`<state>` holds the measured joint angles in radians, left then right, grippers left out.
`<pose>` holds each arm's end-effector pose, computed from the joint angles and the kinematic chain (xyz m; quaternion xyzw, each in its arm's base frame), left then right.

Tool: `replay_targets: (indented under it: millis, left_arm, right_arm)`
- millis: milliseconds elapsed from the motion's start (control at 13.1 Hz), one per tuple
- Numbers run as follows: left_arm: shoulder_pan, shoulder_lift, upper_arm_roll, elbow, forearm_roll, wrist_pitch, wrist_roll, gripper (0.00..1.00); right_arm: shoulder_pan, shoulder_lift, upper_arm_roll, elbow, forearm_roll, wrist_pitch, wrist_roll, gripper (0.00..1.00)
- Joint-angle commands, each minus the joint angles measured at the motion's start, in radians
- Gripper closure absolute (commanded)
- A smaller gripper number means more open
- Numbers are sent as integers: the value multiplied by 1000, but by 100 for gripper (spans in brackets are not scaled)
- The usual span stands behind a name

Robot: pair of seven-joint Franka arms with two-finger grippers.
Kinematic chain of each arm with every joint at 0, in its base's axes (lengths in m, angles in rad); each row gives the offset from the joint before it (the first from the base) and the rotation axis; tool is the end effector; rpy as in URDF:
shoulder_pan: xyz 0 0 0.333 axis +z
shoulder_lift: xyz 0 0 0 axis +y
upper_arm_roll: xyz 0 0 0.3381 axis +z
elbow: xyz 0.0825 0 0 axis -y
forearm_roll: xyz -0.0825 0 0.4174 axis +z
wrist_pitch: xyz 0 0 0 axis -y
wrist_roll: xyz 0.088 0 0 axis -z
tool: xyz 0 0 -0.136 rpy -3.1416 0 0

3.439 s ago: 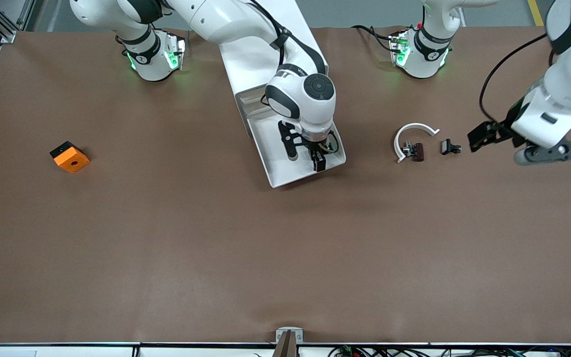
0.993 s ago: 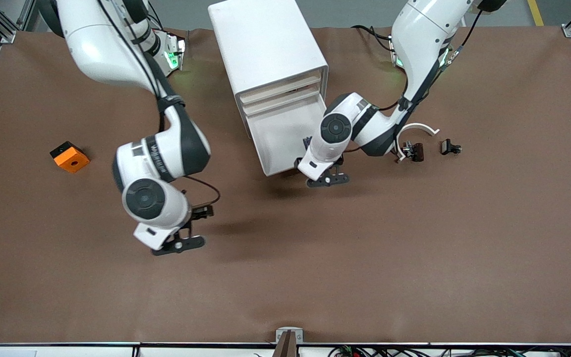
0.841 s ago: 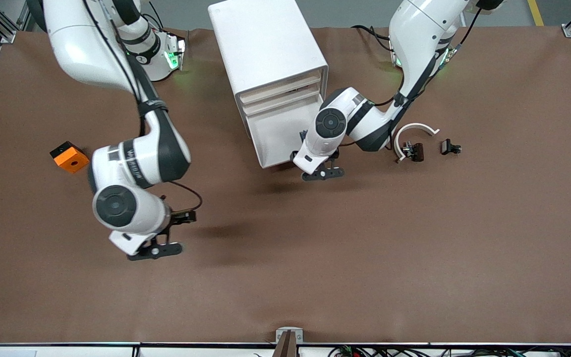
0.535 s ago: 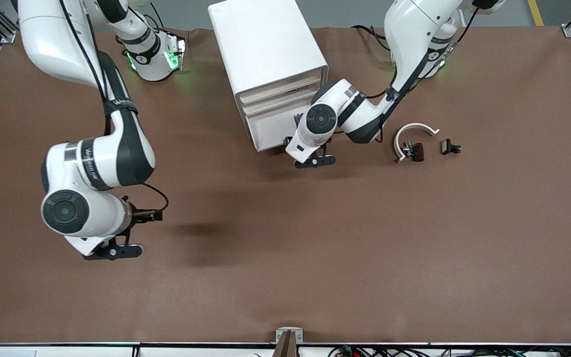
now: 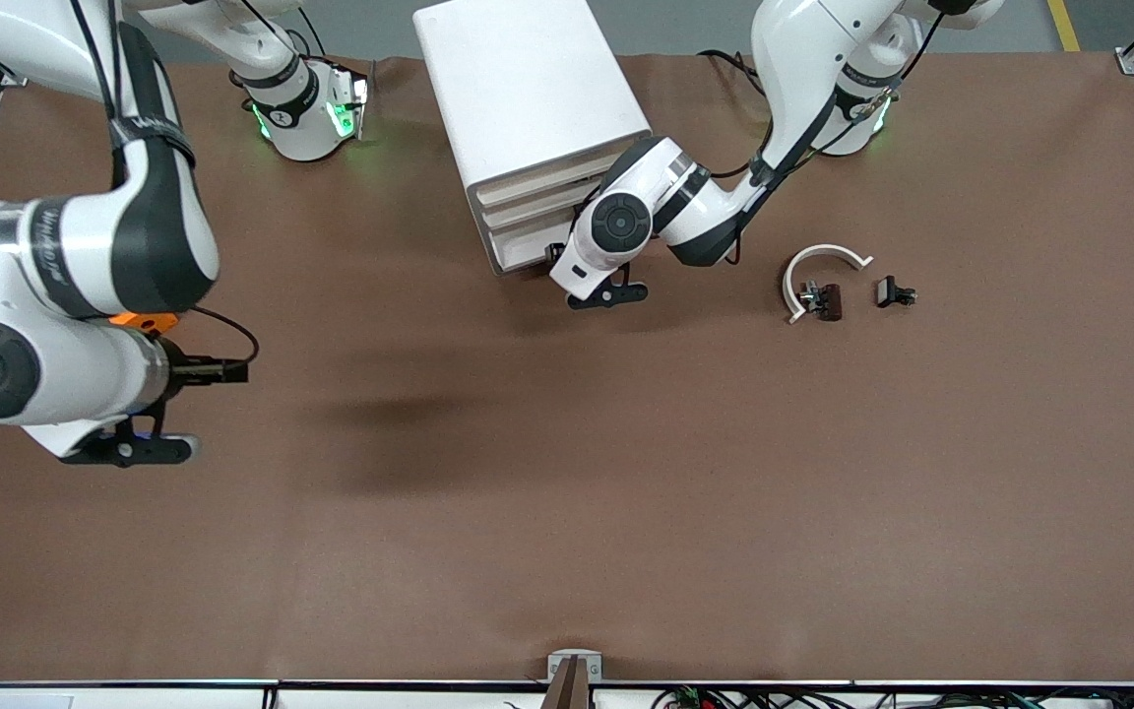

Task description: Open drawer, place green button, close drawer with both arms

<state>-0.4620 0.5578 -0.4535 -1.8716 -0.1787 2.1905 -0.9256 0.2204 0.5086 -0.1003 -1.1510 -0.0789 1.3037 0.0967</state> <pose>0.3916 -0.5150 0.1981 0.9745 0.0819 -0.2060 0.0359 0.6892 0.0868 0.4775 0.9824 0.0099 -0.1673 0.0830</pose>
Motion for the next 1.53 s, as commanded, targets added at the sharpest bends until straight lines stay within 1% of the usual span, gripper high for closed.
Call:
replay_targets:
  millis: [0, 306, 382, 688, 841, 917, 993, 1146, 1223, 1299, 1375, 1452]
  left_arm:
    - [-13, -3, -16, -8, -19, -9, -38, 0]
    - [-14, 13, -36, -5, -39, -9, -70, 0]
    - [-13, 13, -36, -5, -41, -9, -71, 0]
    - [-9, -6, -40, 9, -58, -9, -120, 0]
    - [31, -38, -33, 32, -53, -17, -157, 0]
    - [58, -53, -31, 52, -45, -52, -165, 0]
    - [106, -68, -30, 95, -35, -108, -165, 0]
    - [208, -75, -31, 199, 34, -246, -160, 0]
    - [254, -76, -28, 254, 95, -317, -157, 0]
    - [296, -82, -30, 296, 172, -359, -156, 0]
    - [337, -87, -31, 317, 255, -380, -153, 0]
    - [377, -102, -31, 325, 327, -383, -151, 0]
  right_arm:
    - [-48, -64, 13, -13, -9, -31, -80, 0]
    - [-121, -128, 17, -15, 8, -29, -87, 0]
    - [-122, -143, 16, -15, 5, -27, -86, 0]
    - [-165, -171, 17, -15, 11, -43, -72, 0]
    - [-161, -170, 14, -12, -1, -43, -69, 0]
    - [-162, -179, 13, -6, -5, -44, -66, 0]
    - [-165, -203, 13, -3, -5, -43, -66, 0]
    - [-177, -216, 16, -3, 1, -43, -66, 0]
    - [-179, -216, 16, -1, 2, -43, -66, 0]
    - [-184, -235, 17, -1, 16, -43, -74, 0]
    - [-185, -260, 19, -10, 31, -35, -83, 0]
    - [-179, -262, 21, -12, 34, -34, -75, 0]
